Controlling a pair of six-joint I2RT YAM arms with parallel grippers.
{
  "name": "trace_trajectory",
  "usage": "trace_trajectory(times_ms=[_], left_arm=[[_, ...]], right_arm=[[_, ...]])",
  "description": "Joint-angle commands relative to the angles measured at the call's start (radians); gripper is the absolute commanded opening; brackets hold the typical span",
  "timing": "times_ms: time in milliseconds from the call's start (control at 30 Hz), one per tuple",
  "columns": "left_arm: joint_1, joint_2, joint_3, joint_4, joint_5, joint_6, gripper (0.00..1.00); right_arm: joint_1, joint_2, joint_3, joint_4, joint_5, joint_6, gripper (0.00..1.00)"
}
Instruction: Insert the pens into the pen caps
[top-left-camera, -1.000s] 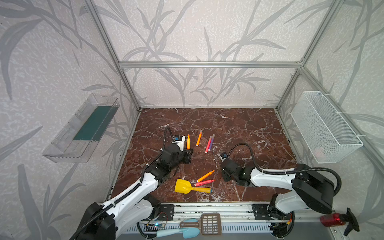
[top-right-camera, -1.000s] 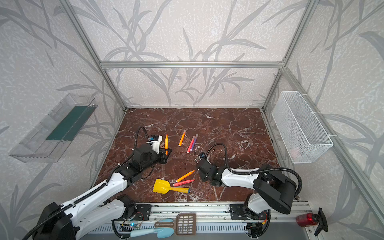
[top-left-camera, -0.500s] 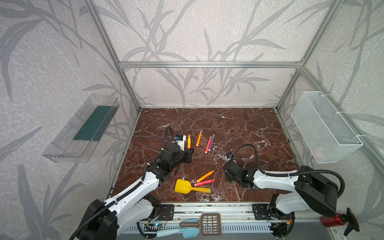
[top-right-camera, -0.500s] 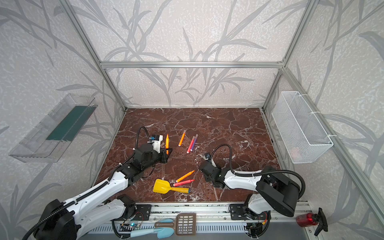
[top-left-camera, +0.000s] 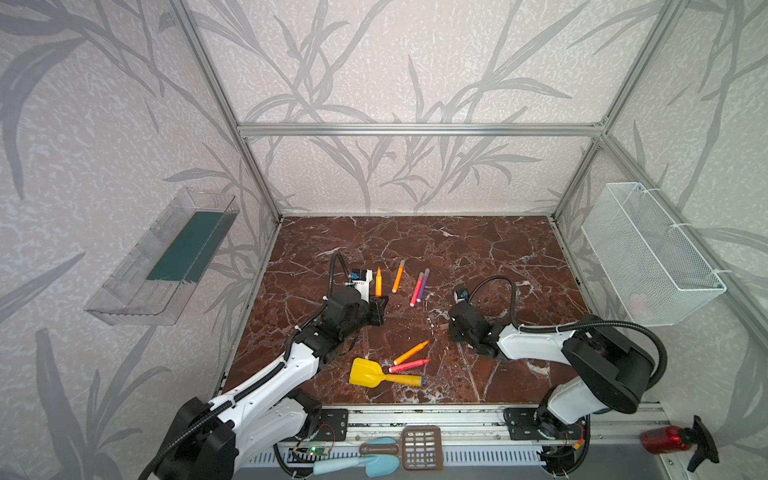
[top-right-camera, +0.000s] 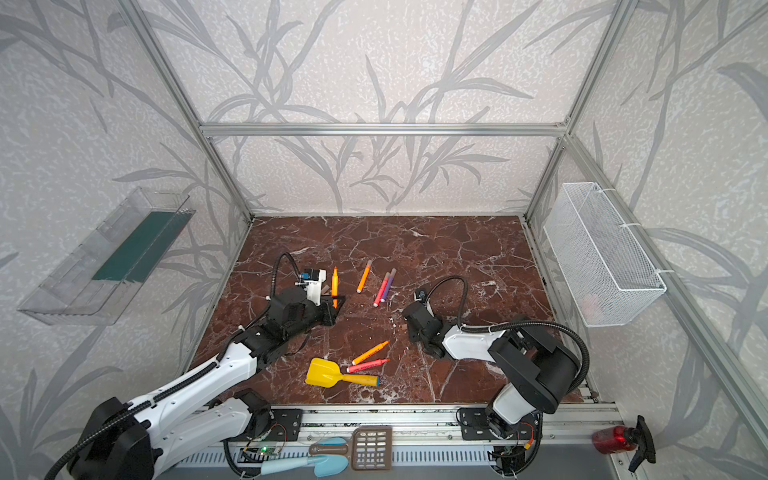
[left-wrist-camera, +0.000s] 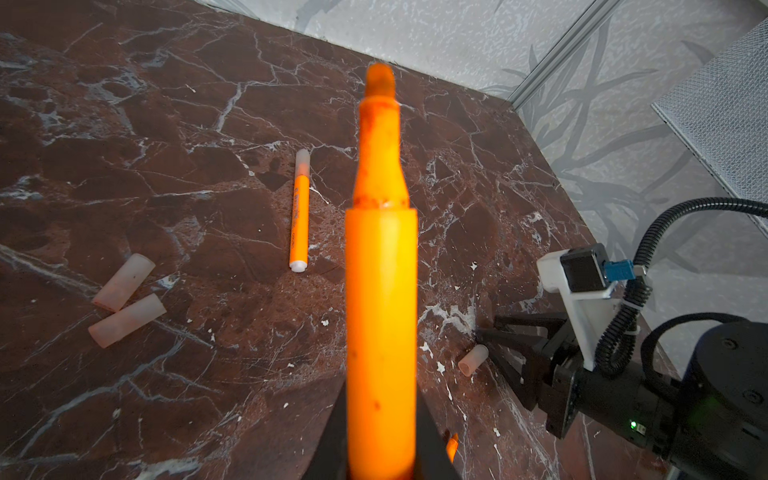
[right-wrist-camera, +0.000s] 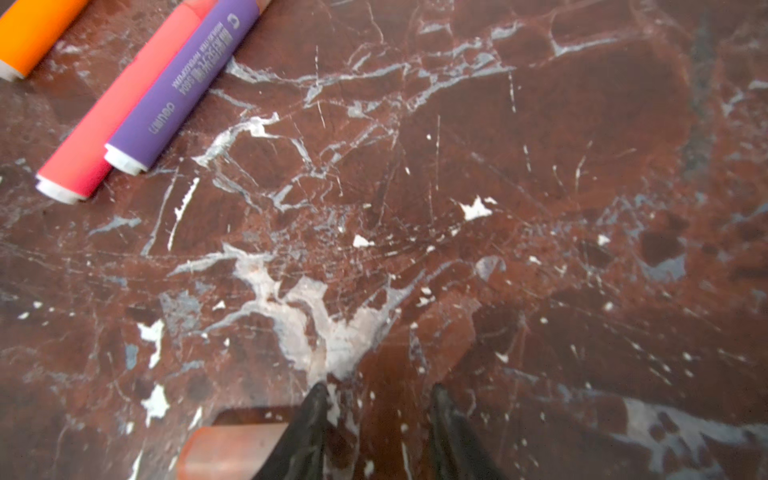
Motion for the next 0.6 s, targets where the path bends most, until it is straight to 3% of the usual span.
trace_trajectory(times_ms=[0,333,567], left_arm=[[-0.005,0.004,0.017,0.023,-0.009,0.008,0.0],[-0.004,0.005,0.014,0.023,-0.015,0.016,0.0],[-0.005,-0.011,-0.001,0.027,-0.017,0.018,0.0]], right_arm=[[-0.008,0.057,0.023,-0.033,-0.059,-0.01,0.4],[-0.016,0.023,0.091,-0.089,-0.021,0.014,0.4],[-0.012,-0.1,0.074,-0.136,-0.037,0.037,0.52]])
